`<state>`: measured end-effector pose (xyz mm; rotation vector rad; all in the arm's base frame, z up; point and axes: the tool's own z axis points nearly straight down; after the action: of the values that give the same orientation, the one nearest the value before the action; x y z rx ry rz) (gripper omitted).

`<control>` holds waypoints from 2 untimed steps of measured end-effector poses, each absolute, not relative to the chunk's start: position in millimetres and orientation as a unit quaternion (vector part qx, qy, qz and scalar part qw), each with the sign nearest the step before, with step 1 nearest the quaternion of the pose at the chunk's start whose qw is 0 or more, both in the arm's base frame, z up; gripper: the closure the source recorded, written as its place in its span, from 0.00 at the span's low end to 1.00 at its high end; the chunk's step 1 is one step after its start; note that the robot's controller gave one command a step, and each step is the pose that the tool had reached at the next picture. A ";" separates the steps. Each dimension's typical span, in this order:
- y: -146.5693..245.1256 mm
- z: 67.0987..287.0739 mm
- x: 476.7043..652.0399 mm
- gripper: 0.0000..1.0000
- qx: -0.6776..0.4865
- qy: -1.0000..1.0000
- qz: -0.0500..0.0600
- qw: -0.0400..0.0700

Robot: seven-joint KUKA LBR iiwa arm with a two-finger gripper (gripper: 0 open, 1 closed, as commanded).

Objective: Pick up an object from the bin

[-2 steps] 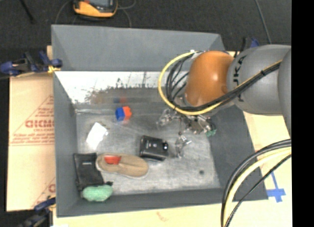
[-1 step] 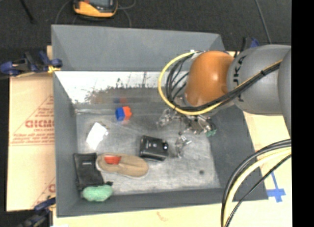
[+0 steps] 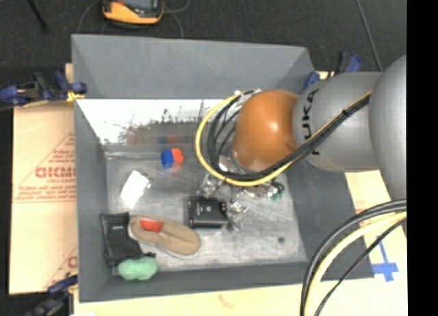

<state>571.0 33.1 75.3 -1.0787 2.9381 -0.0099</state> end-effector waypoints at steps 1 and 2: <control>33.7 72.9 569.2 0.00 -0.345 0.939 -0.002 0.004; 33.9 72.8 569.3 0.00 -0.345 0.939 -0.002 0.004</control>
Offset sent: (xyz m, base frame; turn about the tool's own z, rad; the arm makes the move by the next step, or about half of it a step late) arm 0.0000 0.0000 0.0000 0.0000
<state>569.3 33.9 72.8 -1.0818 2.9417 -0.0053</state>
